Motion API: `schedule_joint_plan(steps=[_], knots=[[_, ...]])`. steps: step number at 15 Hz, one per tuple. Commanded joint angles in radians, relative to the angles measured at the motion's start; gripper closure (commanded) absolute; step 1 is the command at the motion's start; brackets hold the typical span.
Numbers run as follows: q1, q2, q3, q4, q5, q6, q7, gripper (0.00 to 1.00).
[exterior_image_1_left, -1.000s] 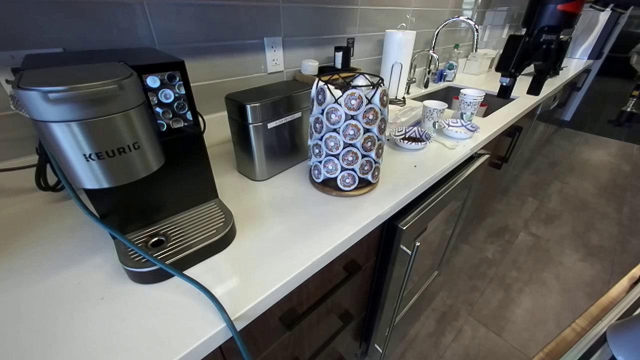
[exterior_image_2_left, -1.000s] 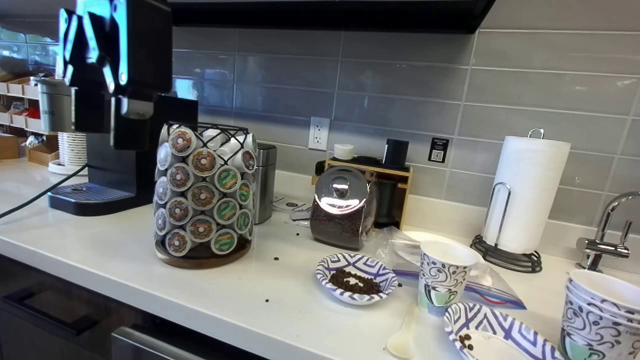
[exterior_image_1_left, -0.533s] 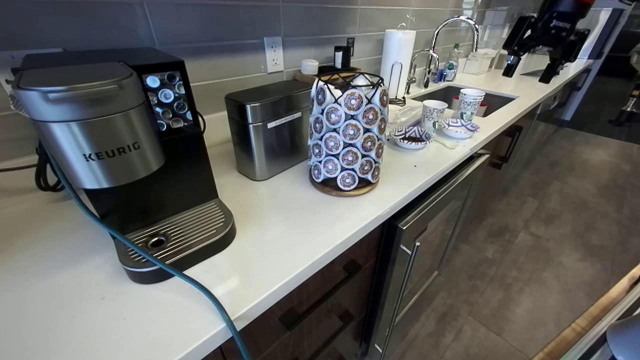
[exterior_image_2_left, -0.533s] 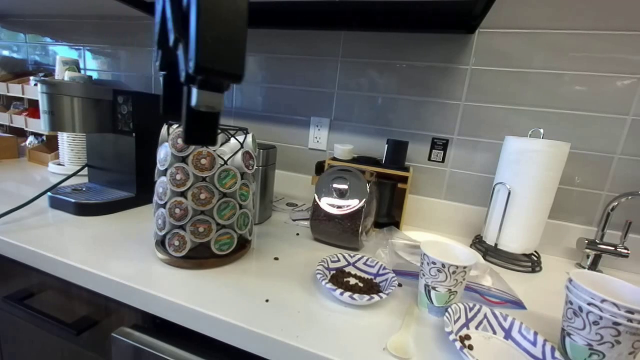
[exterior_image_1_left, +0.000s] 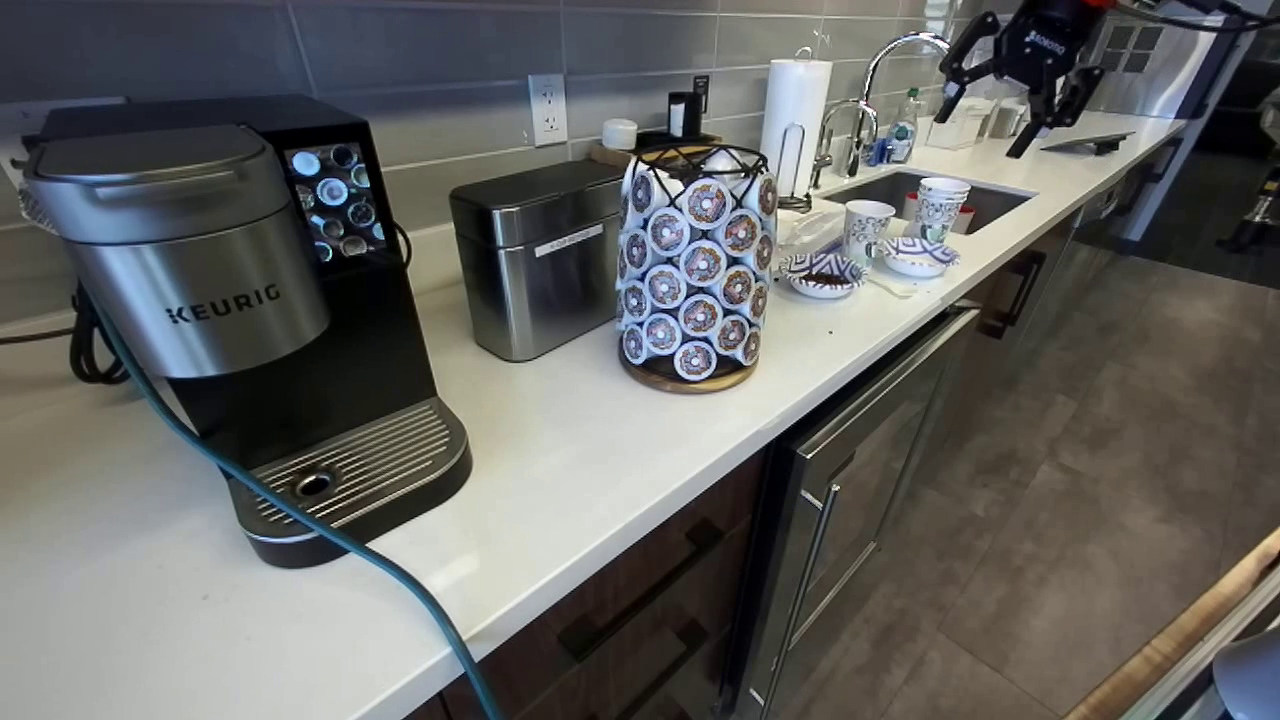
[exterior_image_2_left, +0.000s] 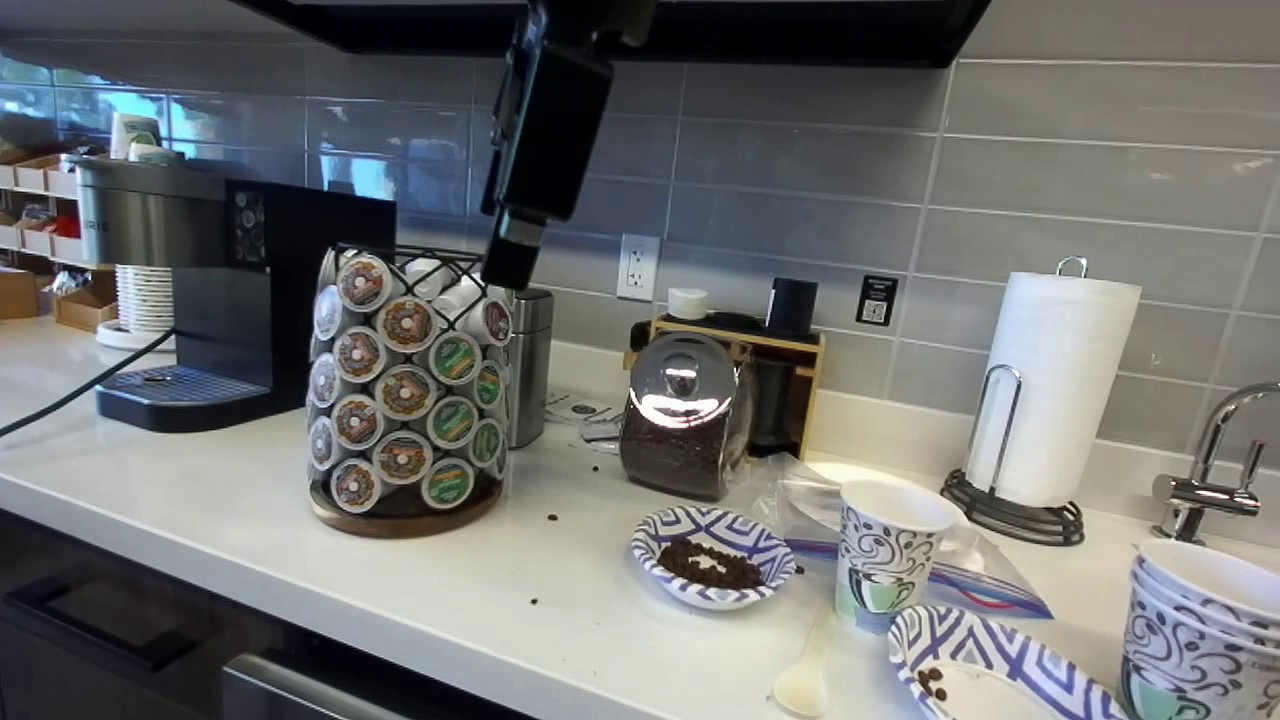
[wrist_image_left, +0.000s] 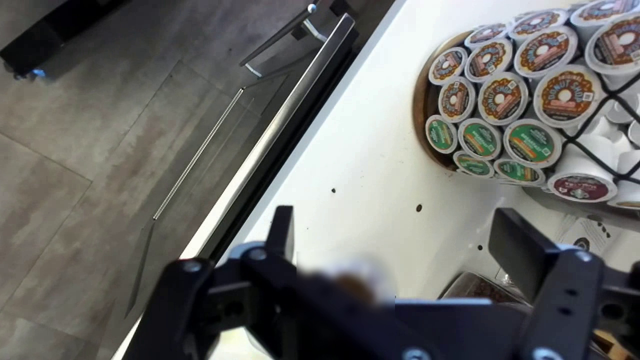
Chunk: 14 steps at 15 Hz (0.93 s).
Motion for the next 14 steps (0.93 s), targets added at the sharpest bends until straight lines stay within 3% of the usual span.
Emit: schedule_joint_plan(steps=[1,6,10,14], knots=[[-0.010,0.021,0.011,0.016,0.013,-0.004,0.007,0.00],[-0.009,0.041,0.011,0.032,0.020,-0.006,0.018,0.00],[-0.002,0.171,-0.025,0.121,0.170,-0.110,0.015,0.00],[-0.021,0.307,-0.032,0.249,0.246,-0.255,0.075,0.00]])
